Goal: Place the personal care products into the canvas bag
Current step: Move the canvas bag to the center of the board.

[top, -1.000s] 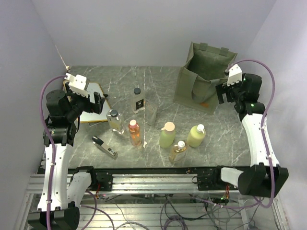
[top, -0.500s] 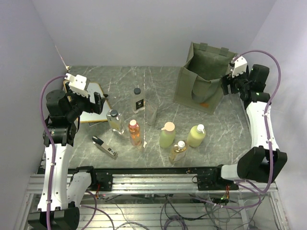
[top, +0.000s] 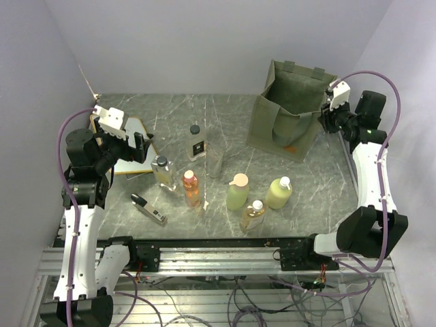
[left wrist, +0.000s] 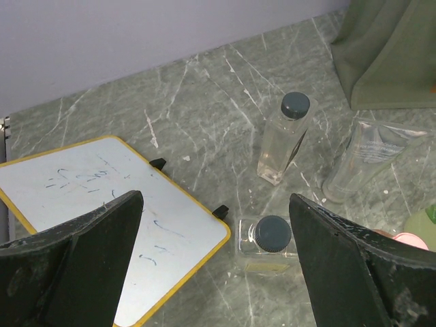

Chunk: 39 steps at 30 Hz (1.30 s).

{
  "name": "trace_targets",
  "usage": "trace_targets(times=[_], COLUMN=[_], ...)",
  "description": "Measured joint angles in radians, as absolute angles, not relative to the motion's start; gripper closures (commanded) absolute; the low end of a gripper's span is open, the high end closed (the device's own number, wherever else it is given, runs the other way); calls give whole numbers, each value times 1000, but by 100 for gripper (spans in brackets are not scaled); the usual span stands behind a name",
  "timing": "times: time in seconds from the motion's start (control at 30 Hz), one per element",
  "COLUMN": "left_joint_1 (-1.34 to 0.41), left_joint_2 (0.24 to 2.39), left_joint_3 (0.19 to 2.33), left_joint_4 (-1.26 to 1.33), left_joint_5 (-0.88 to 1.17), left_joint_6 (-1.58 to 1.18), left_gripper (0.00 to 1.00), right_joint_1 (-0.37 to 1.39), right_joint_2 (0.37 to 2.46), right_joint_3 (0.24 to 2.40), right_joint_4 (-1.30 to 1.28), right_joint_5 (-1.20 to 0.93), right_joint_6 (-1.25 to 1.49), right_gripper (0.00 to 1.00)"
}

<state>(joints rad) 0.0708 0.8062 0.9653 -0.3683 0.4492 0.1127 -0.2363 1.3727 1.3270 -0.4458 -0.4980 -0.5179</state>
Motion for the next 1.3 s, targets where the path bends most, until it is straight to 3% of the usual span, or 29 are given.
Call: trace_targets(times=[0.07, 0.1, 1.3], left_joint_1=[71, 71, 71], left_joint_2=[805, 805, 801], left_joint_3=[965, 965, 952], left_joint_4=[-365, -363, -388], left_joint_5=[457, 459, 529], left_joint_6=[113, 113, 176], left_gripper=[1, 1, 1], right_joint_1=[-236, -237, -238], right_joint_2=[1373, 1372, 1156], right_joint_3=[1336, 1342, 1325], right_joint_4=[-467, -481, -739], right_joint_5=[-505, -507, -505], right_joint_6=[-520, -522, -406], right_gripper=[97, 100, 100])
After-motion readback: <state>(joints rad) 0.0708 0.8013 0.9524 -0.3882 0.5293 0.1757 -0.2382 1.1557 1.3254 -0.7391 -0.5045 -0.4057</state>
